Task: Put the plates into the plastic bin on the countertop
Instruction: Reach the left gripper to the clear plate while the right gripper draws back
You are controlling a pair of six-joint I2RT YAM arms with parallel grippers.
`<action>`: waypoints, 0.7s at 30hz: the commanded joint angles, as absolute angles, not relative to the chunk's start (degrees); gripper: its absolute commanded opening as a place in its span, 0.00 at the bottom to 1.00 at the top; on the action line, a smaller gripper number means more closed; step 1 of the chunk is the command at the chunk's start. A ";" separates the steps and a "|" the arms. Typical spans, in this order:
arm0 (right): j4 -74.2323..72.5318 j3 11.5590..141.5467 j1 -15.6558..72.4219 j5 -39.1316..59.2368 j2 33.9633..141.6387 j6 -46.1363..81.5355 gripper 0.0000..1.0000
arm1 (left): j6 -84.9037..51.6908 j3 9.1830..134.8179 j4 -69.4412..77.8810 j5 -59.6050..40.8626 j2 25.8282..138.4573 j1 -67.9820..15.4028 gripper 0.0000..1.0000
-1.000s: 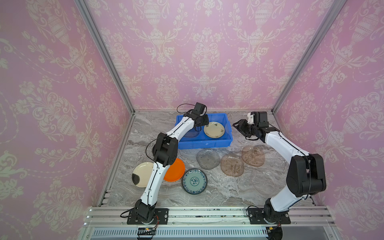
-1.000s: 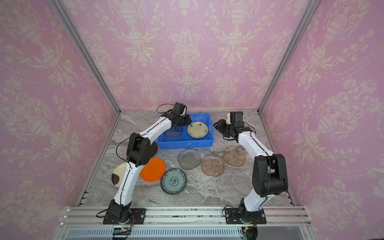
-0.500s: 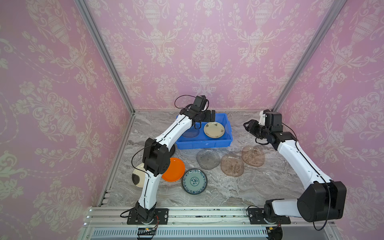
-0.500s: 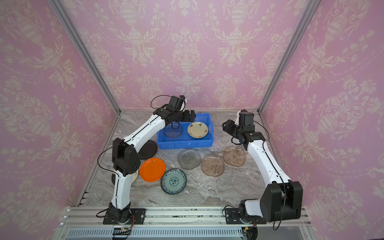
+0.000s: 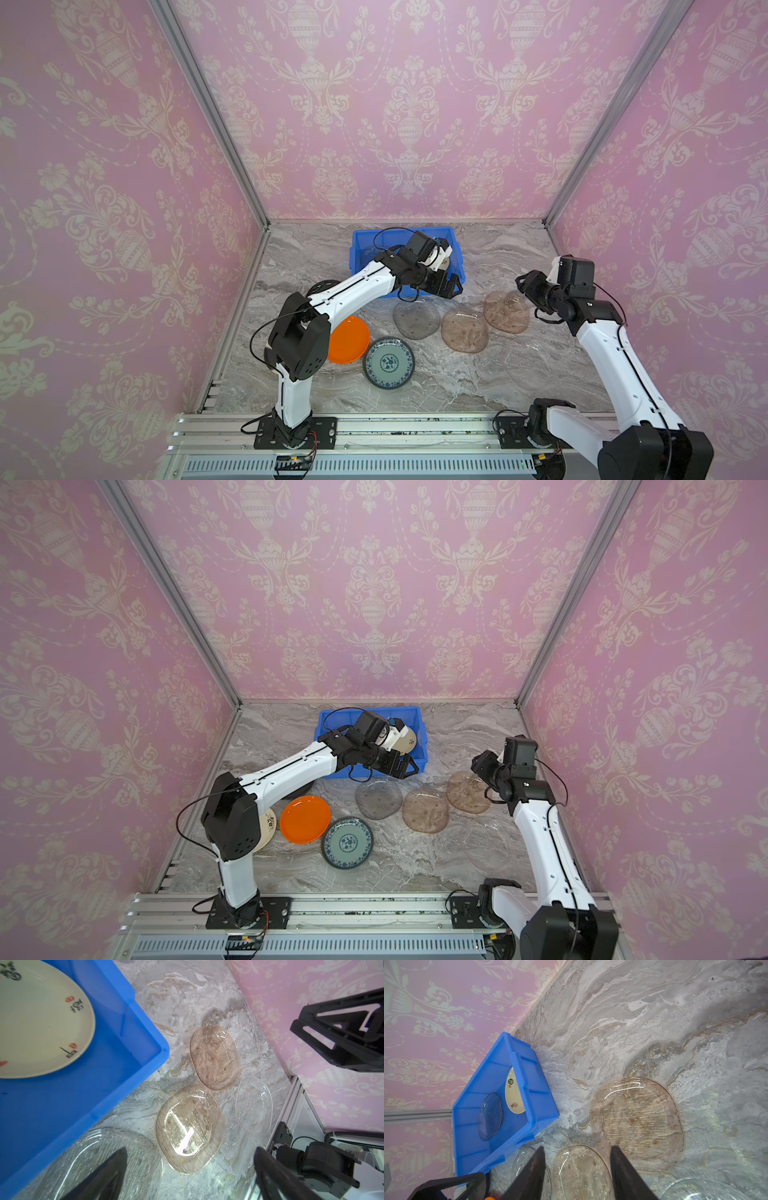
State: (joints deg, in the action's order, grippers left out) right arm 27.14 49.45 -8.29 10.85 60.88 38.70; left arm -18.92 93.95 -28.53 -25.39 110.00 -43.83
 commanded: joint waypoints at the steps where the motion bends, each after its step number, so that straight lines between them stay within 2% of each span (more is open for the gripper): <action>1: 24.53 46.61 -9.98 13.15 59.74 42.38 0.52 | -14.65 96.69 -31.04 -28.08 112.82 -48.09 0.92; 10: 22.43 44.54 -13.41 12.92 58.07 43.48 0.48 | -14.25 105.64 -33.69 -32.99 122.94 -52.91 0.69; 15: 19.91 42.99 -15.10 14.12 57.50 44.81 0.48 | -13.36 111.24 -37.14 -33.95 127.38 -54.52 0.68; 21: 21.76 43.82 -15.83 17.91 58.79 41.80 0.48 | -11.35 116.88 -42.45 -34.53 130.83 -55.65 0.72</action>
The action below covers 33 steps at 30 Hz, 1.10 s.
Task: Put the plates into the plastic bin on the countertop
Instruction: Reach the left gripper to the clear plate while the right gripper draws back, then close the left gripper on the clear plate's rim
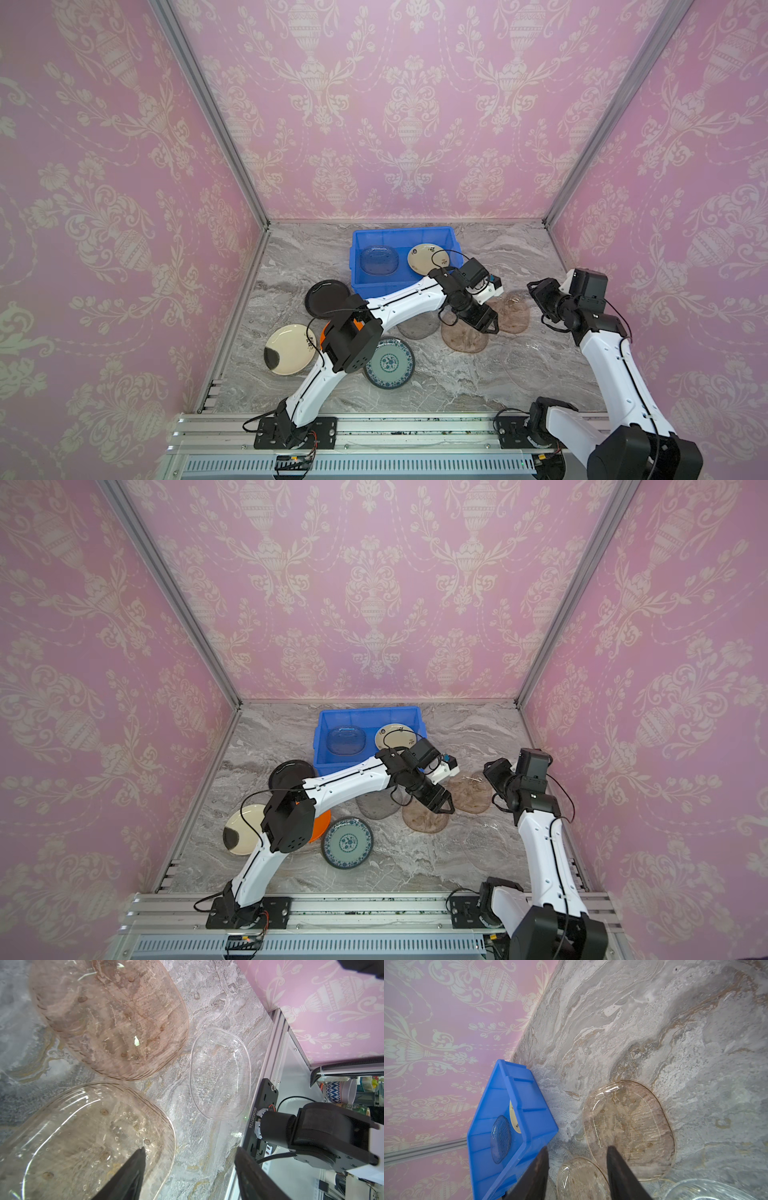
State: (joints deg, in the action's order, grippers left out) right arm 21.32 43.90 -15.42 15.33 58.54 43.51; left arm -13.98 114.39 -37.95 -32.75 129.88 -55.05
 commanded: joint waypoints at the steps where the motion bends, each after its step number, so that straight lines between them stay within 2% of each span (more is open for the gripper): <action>1: 22.47 43.90 -15.86 18.06 58.61 41.24 0.48 | -11.38 117.07 -42.32 -34.71 131.04 -55.72 0.73; 13: 26.24 43.22 -17.21 16.74 54.75 41.05 0.48 | -15.92 124.00 -41.95 -35.08 137.91 -56.69 0.71; 20: 28.87 45.97 -20.59 20.11 54.25 41.65 0.48 | -19.68 129.07 -41.69 -35.01 141.93 -58.28 0.70; 33: 28.78 46.67 -21.01 20.50 50.77 42.73 0.47 | -22.15 140.88 -47.59 -35.16 152.26 -60.20 0.58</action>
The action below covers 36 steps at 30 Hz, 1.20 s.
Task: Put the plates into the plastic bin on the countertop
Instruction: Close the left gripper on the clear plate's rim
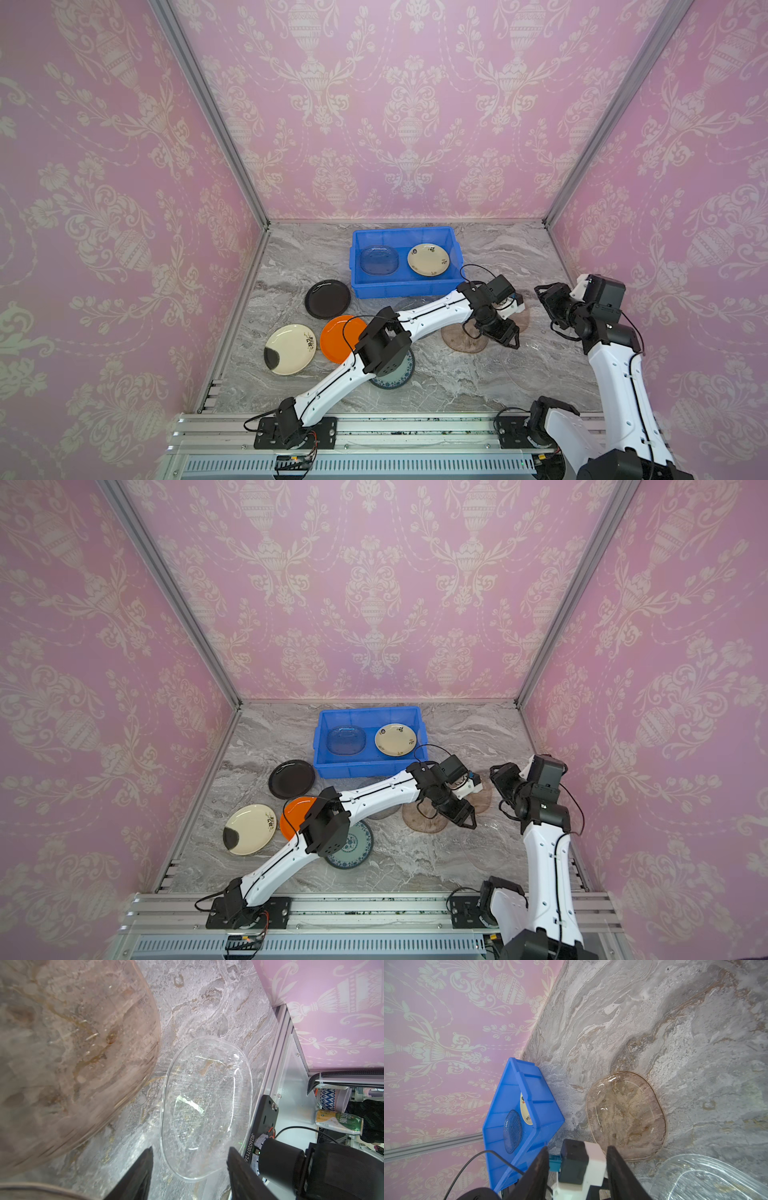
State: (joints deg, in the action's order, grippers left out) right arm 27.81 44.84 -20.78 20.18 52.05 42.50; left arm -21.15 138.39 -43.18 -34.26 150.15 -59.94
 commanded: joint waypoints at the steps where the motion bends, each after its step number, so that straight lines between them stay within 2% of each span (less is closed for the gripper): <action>1: 28.54 46.48 -21.05 20.47 50.63 42.71 0.47 | -22.16 140.82 -47.80 -35.16 152.36 -60.29 0.58; 36: 26.81 44.24 -20.96 20.36 49.84 42.25 0.47 | -22.66 148.95 -53.00 -36.30 159.54 -60.38 0.30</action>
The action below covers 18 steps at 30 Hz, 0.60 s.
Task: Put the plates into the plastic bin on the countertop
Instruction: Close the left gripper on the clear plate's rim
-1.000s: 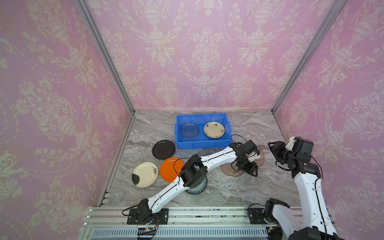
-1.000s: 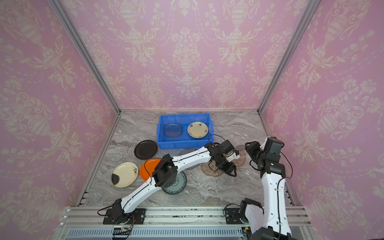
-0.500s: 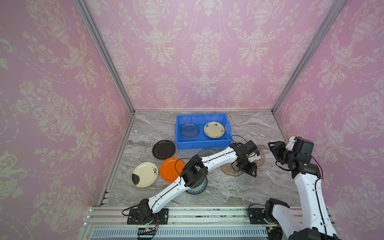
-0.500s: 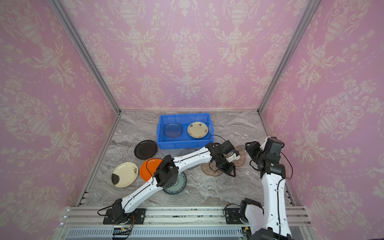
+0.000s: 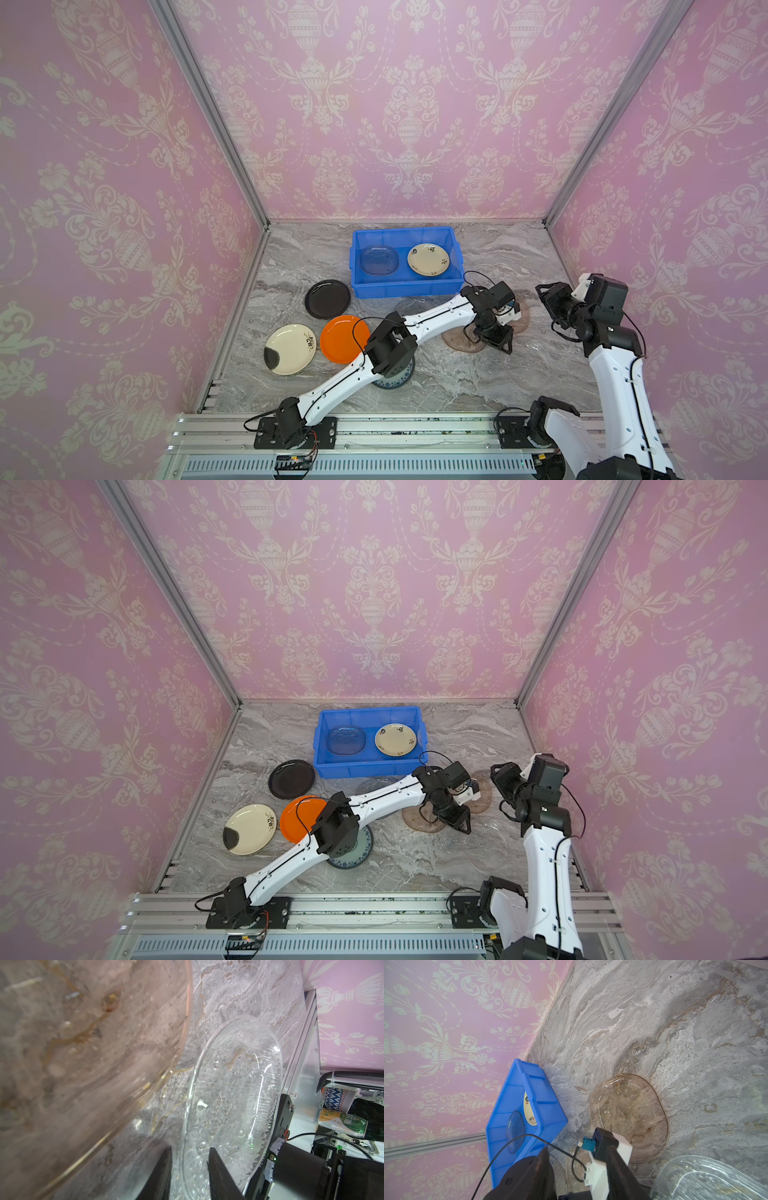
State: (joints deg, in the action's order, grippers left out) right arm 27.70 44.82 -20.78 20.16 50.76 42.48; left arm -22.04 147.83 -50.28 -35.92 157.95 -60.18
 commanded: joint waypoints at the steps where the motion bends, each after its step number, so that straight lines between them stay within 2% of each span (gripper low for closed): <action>1: 26.74 44.05 -20.98 20.45 49.81 42.28 0.47 | -22.68 148.97 -53.08 -36.29 159.59 -60.35 0.30; 4: 26.51 43.69 -21.00 20.55 49.66 42.28 0.47 | -22.60 148.97 -53.14 -35.96 159.49 -60.34 0.24; 18: 25.60 44.08 -21.01 21.89 49.81 42.53 0.47 | -20.69 149.68 -53.61 -34.10 158.72 -60.36 0.13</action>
